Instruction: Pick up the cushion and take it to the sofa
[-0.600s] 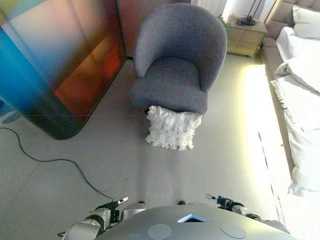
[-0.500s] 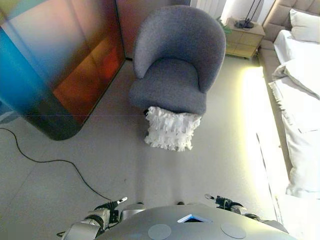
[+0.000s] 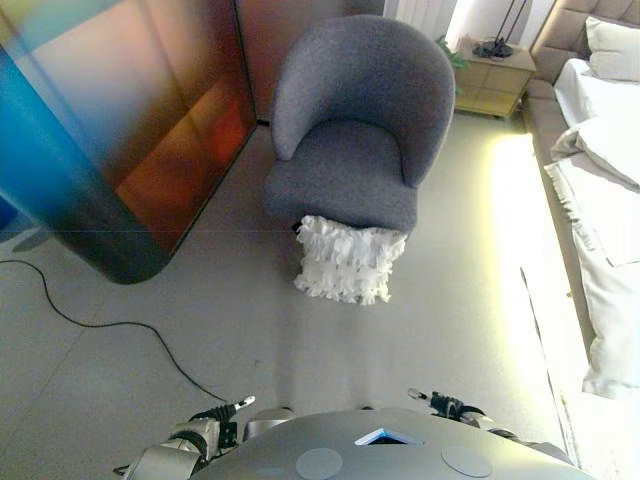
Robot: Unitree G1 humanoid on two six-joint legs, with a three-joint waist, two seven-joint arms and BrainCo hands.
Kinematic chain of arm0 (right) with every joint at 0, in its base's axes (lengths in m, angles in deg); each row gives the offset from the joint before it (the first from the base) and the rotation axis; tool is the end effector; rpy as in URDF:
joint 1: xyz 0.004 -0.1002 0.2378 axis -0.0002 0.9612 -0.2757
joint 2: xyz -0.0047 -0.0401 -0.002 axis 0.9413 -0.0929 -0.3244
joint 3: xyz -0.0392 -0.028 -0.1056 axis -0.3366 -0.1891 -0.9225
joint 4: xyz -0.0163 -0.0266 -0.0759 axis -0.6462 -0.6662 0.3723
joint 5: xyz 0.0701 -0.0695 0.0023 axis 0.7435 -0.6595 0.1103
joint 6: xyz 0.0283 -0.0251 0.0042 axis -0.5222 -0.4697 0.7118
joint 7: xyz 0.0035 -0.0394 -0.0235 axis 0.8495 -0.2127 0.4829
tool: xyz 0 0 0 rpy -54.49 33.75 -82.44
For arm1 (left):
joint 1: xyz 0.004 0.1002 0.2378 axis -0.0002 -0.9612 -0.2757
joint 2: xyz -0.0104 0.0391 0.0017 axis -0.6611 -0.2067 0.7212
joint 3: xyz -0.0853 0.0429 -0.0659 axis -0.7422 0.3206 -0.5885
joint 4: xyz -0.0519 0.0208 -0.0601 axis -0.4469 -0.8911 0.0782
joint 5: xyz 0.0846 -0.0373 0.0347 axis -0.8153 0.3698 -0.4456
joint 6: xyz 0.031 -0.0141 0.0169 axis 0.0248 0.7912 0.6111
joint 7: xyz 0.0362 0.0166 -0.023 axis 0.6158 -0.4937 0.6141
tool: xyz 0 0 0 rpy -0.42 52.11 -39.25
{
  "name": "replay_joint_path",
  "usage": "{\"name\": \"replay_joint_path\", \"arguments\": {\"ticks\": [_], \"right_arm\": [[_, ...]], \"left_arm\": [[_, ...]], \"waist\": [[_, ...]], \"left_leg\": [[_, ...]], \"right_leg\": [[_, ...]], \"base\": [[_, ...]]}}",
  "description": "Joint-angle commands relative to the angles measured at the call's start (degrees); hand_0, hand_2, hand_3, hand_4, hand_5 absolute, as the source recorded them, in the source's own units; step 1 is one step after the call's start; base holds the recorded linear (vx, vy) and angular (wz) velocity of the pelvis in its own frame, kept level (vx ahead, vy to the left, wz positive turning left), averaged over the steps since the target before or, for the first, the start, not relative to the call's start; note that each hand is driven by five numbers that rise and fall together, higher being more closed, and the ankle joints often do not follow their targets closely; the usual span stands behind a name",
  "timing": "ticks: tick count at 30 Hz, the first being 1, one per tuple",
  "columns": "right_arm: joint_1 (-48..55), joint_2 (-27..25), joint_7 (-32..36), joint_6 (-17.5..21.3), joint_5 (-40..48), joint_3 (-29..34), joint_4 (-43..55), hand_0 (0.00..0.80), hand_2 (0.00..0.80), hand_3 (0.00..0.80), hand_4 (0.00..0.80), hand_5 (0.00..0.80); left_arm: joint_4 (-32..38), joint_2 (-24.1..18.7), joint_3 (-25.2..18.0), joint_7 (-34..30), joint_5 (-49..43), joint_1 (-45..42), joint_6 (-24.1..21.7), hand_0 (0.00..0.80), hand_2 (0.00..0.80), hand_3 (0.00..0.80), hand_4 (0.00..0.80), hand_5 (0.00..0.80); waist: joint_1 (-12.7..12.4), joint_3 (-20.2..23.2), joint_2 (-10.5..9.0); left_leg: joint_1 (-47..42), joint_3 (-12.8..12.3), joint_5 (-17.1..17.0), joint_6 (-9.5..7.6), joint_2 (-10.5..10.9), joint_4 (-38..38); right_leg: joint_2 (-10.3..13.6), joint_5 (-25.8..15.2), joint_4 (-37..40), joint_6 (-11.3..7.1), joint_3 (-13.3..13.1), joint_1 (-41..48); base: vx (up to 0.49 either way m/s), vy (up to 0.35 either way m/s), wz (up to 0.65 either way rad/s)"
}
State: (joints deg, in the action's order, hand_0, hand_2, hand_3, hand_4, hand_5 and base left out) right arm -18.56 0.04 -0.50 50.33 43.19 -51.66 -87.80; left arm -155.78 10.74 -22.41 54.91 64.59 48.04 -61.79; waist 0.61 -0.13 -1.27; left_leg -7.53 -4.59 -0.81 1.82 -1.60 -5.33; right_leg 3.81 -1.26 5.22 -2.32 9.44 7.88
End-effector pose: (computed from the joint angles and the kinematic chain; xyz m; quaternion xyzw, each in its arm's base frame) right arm 0.0458 -0.2157 -0.1341 0.0247 0.6431 -0.0777 0.7614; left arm 0.0424 0.2275 -0.1319 0.0466 0.6851 0.1198 0.7170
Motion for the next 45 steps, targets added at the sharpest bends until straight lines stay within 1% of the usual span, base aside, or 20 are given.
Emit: {"name": "replay_joint_path", "arguments": {"ticks": [1,8,13,19,20,22,24,25,26,28,29,30,31,32,33,34,36,38,40,45], "right_arm": [[-4.0,-0.9,0.3,1.1,-0.2,-0.5,-2.7,0.0,0.0,0.0,0.0,0.0],[-3.8,-0.6,0.2,1.2,0.0,-0.6,-3.1,0.0,0.0,0.0,0.0,0.0],[-3.9,-0.3,0.1,1.3,0.4,-0.7,-3.3,0.0,0.0,0.0,0.0,0.0],[-4.2,-0.5,0.1,1.3,0.8,-0.9,-2.9,0.0,0.0,0.0,0.0,0.0],[-4.4,-0.5,0.3,1.1,0.6,-1.0,-2.9,0.0,0.0,0.0,0.0,0.0],[-5.0,-0.6,0.8,0.9,0.4,-1.3,-2.8,0.0,0.0,0.0,0.0,0.0],[-5.8,-1.2,0.3,0.2,1.1,-1.8,-2.4,0.0,0.0,0.0,0.0,0.0],[-6.1,-1.6,0.3,-0.1,1.5,-2.0,-2.0,0.0,0.0,0.0,0.0,0.0],[-6.4,-1.8,0.5,-0.2,1.8,-2.1,-1.8,0.0,0.0,0.0,0.0,0.0],[-6.6,-2.3,1.0,-0.2,1.3,-1.8,-1.5,0.0,0.0,0.0,0.0,0.0],[-6.7,-2.4,1.0,-0.2,1.1,-1.7,-1.6,0.0,0.0,0.0,0.0,0.0],[-6.6,-2.6,1.2,-0.2,0.5,-1.4,-1.8,0.0,0.0,0.0,0.0,0.0],[-6.4,-2.7,1.2,0.1,0.4,-1.2,-2.1,0.0,0.0,0.0,0.0,0.0],[-6.4,-2.7,1.2,0.2,0.4,-1.1,-2.1,0.0,0.0,0.0,0.0,0.0],[-6.2,-2.8,1.0,0.7,1.4,-0.9,-2.7,0.0,0.0,0.0,0.0,0.0],[-6.1,-2.8,0.9,0.8,1.8,-0.7,-3.1,0.0,0.0,0.0,0.0,0.0],[-5.7,-2.6,1.1,0.7,1.3,-0.1,-3.8,0.0,0.0,0.0,0.0,0.0],[-5.3,-2.4,1.2,0.4,0.5,0.1,-4.4,0.0,0.0,0.0,0.0,0.0],[-4.9,-2.1,1.2,0.0,-0.1,0.3,-5.0,0.0,0.0,0.0,0.0,0.0],[-4.7,-2.3,1.3,-1.6,-0.2,0.9,-5.5,0.0,0.0,0.0,0.0,0.0]], "left_arm": [[-3.9,1.5,0.8,0.2,-0.8,3.5,-0.7,0.0,0.0,0.0,0.0,0.0],[-4.0,1.6,0.6,0.2,-1.4,3.2,-1.1,0.0,0.0,0.0,0.0,0.0],[-4.0,1.4,0.5,0.7,-1.5,3.1,-0.9,0.0,0.0,0.0,0.0,0.0],[-3.5,1.3,0.7,1.0,-1.4,3.5,-0.8,0.0,0.0,0.0,0.0,0.0],[-3.3,1.3,0.5,1.0,-1.6,3.5,-1.2,0.0,0.0,0.0,0.0,0.0],[-3.1,1.4,0.1,1.5,-1.4,3.7,-1.7,0.0,0.0,0.0,0.0,0.0],[-2.8,1.6,-0.4,1.4,-0.5,3.8,-2.2,0.0,0.0,0.0,0.0,0.0],[-2.7,1.6,-0.5,1.2,0.1,3.7,-2.2,0.0,0.0,0.0,0.0,0.0],[-2.6,1.6,-0.7,1.0,0.7,3.5,-2.3,0.0,0.0,0.0,0.0,0.0],[-2.6,1.5,-1.3,1.3,1.8,2.9,-3.0,0.0,0.0,0.0,0.0,0.0],[-2.6,1.5,-1.5,1.3,2.0,2.7,-3.1,0.0,0.0,0.0,0.0,0.0],[-2.7,1.4,-1.6,1.3,2.0,2.1,-3.5,0.0,0.0,0.0,0.0,0.0],[-2.7,1.3,-1.7,1.2,1.6,1.8,-3.6,0.0,0.0,0.0,0.0,0.0],[-2.8,1.2,-1.7,1.1,1.5,1.7,-3.7,0.0,0.0,0.0,0.0,0.0],[-3.0,1.0,-1.4,0.5,0.7,1.2,-3.8,0.0,0.0,0.0,0.0,0.0],[-3.2,1.0,-1.3,0.1,0.4,0.9,-3.8,0.0,0.0,0.0,0.0,0.0],[-3.4,0.9,-1.3,-0.6,0.4,0.1,-4.0,0.0,0.0,0.0,0.0,0.0],[-3.5,1.1,-1.4,-0.9,0.6,-0.4,-4.1,0.0,0.0,0.0,0.0,0.0],[-3.8,1.3,-1.7,-1.0,0.4,-1.0,-4.0,0.0,0.0,0.0,0.0,0.0],[-4.6,1.0,-2.4,-0.8,0.0,-1.2,-2.9,0.0,0.0,0.0,0.0,0.0]], "waist": [[-0.7,-1.5,0.19],[-0.8,-1.2,0.07],[-0.6,-1.4,-0.13],[-0.2,-1.8,-0.71],[-0.4,-2.0,-1.07],[-0.7,-2.8,-2.25],[-1.4,-4.9,-3.42],[-1.8,-6.0,-3.31],[-2.3,-6.9,-2.99],[-3.3,-8.0,-1.94],[-3.5,-8.3,-1.65],[-4.0,-8.2,-0.48],[-4.4,-8.1,0.1],[-4.5,-8.1,0.18],[-5.1,-7.7,1.33],[-5.4,-7.5,1.59],[-5.8,-6.6,1.86],[-6.0,-5.7,1.8],[-6.4,-5.0,1.73],[-7.3,-4.4,1.39]], "left_leg": [[0.0,-1.5,3.9,-2.59,2.6,0.3],[-0.4,-1.4,4.1,-2.68,2.7,0.3],[-0.8,-1.6,4.2,-2.82,2.5,0.3],[-1.3,-1.5,4.2,-2.49,1.7,1.0],[-0.7,-1.8,4.8,-2.06,1.2,3.0],[2.2,-2.9,6.5,-1.84,0.2,11.0],[9.2,-2.6,4.8,-2.42,-1.1,24.9],[12.7,-2.2,4.1,-2.68,-1.3,29.8],[15.3,-1.5,3.3,-2.73,-0.7,31.3],[18.3,-0.5,0.5,-1.99,1.1,28.3],[18.4,-0.5,-0.2,-1.8,1.5,27.0],[19.6,-1.6,-2.6,-1.06,2.0,21.0],[20.0,-2.3,-3.9,-0.78,2.3,17.2],[19.9,-2.5,-4.3,-0.72,2.6,15.9],[20.6,-2.7,-7.2,-0.04,2.7,9.1],[20.4,-2.8,-7.9,0.07,2.9,6.3],[20.0,-3.3,-7.7,0.06,3.2,1.0],[21.0,-2.9,-6.1,0.11,2.8,0.3],[22.1,-2.0,-5.7,0.5,2.0,0.3],[24.6,-0.1,-6.6,1.25,0.5,0.3]], "right_leg": [[-0.6,0.8,-0.2,-1.5,-1.2,-1.0],[-0.9,0.9,-0.2,-1.43,-1.3,-0.8],[-1.5,1.4,-0.2,-0.92,-1.5,-0.1],[-2.7,1.9,-0.4,0.02,-3.1,0.0],[-2.7,2.0,-0.7,0.31,-3.0,-0.1],[-2.0,1.9,-1.7,1.03,-2.9,-0.9],[-1.9,1.8,-3.3,2.78,-3.7,-2.0],[-2.3,1.9,-4.2,3.42,-4.2,-2.1],[-2.8,2.3,-4.9,3.62,-4.9,-1.8],[-3.9,3.5,-5.6,3.49,-5.7,-0.8],[-4.1,4.0,-5.7,3.43,-5.8,-0.2],[-5.4,5.2,-5.9,3.45,-5.9,1.0],[-6.1,6.0,-6.1,3.45,-5.9,2.0],[-6.2,6.4,-6.1,3.41,-5.9,2.5],[-8.0,8.6,-7.1,3.73,-6.6,4.4],[-8.6,9.6,-7.6,3.84,-7.2,5.4],[-9.6,12.3,-9.1,3.88,-8.8,7.3],[-10.1,15.0,-11.0,3.96,-9.7,8.7],[-10.4,17.8,-13.1,4.1,-10.2,10.0],[-9.2,21.4,-17.3,3.65,-10.1,12.1]], "base": [[0.0,0.0,0.0],[0.001,-0.016,0.0],[0.009,-0.062,0.0],[0.007,-0.115,-0.01],[0.0,-0.194,-0.01],[-0.037,-0.19,0.01],[-0.069,-0.227,0.0],[-0.047,-0.167,-0.12],[-0.003,-0.082,-0.2],[0.095,-0.027,-0.36],[0.233,-0.008,-0.33],[0.28,0.0,-0.2],[0.281,0.003,-0.1],[0.386,0.005,-0.06],[0.398,0.006,-0.09],[0.491,0.017,-0.05],[0.461,0.03,0.04],[0.55,0.026,0.17],[0.623,0.031,0.09],[0.679,0.084,-0.12]]}}
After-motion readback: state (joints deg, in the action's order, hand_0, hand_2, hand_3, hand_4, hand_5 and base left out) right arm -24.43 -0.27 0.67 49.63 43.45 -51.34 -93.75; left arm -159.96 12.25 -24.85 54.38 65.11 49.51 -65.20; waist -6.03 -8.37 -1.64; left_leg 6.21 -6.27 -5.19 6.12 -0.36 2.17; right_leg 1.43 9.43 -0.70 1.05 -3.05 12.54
